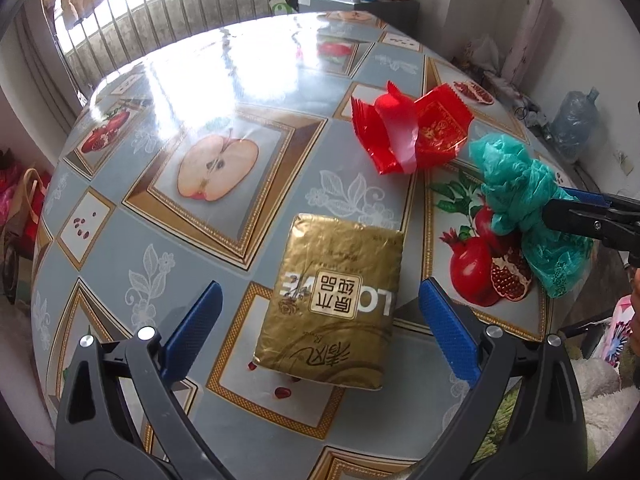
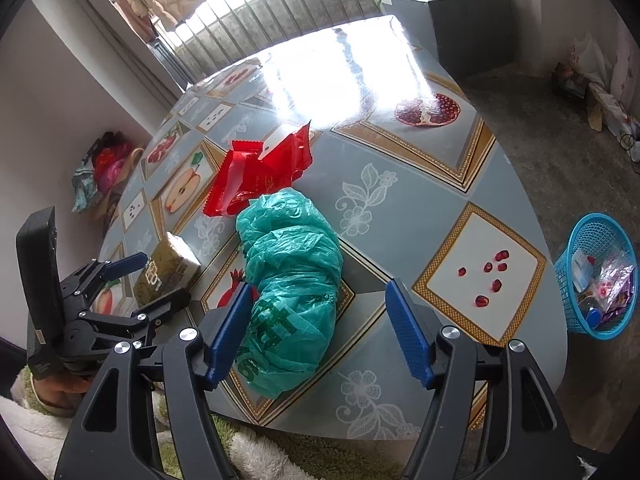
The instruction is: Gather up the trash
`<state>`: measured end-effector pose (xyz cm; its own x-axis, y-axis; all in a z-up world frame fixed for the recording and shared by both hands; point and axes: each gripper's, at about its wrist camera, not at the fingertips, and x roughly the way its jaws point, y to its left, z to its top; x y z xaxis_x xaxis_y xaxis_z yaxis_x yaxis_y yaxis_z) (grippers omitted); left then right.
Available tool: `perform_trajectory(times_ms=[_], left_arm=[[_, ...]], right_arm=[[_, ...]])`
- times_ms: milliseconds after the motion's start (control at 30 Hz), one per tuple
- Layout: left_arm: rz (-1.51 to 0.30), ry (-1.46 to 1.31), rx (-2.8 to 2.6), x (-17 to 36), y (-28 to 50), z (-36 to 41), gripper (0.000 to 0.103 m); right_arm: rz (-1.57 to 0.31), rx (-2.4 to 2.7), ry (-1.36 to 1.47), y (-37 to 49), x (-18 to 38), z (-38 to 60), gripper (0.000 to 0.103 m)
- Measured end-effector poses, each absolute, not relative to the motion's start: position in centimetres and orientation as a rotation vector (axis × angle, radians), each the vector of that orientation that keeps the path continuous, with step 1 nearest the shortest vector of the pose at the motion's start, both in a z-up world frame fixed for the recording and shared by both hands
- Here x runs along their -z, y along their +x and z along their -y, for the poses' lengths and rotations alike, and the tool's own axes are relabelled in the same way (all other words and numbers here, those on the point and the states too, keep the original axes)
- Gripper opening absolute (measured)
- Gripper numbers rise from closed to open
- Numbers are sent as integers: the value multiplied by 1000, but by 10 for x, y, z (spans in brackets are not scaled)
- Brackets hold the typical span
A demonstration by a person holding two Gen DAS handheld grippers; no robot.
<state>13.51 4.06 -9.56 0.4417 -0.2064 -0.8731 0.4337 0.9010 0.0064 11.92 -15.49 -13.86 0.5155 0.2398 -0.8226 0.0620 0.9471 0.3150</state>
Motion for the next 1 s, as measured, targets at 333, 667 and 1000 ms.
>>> perform_trajectory(times_ms=[333, 667, 1000], left_arm=[[-1068, 268, 381, 103, 138, -40, 94], [-1065, 269, 376, 103, 140, -39, 94], [-1055, 253, 373, 100, 137, -40, 82]], right_arm=[[-1044, -110, 341, 126, 146, 155, 67], [-1058, -135, 365, 129, 148, 156, 51], [-1040, -131, 396, 124, 145, 161, 39]])
